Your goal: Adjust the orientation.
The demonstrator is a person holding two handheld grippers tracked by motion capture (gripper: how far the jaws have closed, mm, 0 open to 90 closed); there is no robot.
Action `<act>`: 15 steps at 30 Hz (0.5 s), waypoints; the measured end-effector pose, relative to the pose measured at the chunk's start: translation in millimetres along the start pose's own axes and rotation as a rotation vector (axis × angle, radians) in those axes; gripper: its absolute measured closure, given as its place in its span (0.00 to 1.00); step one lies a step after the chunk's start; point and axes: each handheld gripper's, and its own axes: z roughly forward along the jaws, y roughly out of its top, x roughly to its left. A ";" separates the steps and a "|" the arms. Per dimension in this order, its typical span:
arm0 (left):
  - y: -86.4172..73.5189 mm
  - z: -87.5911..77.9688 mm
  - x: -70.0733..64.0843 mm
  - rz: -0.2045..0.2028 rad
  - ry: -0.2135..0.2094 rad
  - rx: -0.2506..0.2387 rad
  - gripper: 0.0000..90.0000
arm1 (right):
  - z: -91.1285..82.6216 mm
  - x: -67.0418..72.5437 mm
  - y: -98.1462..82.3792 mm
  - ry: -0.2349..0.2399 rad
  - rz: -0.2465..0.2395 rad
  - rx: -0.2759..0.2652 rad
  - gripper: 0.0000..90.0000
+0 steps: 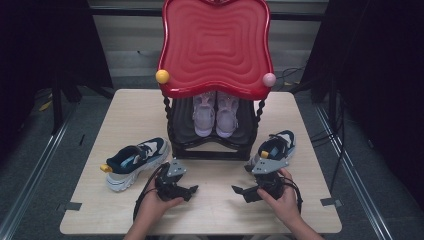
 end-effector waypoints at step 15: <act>0.0 0.0 -0.1 -0.001 0.000 0.001 0.16 | -2.5 2.5 -27.4 0.027 -0.027 0.081 0.17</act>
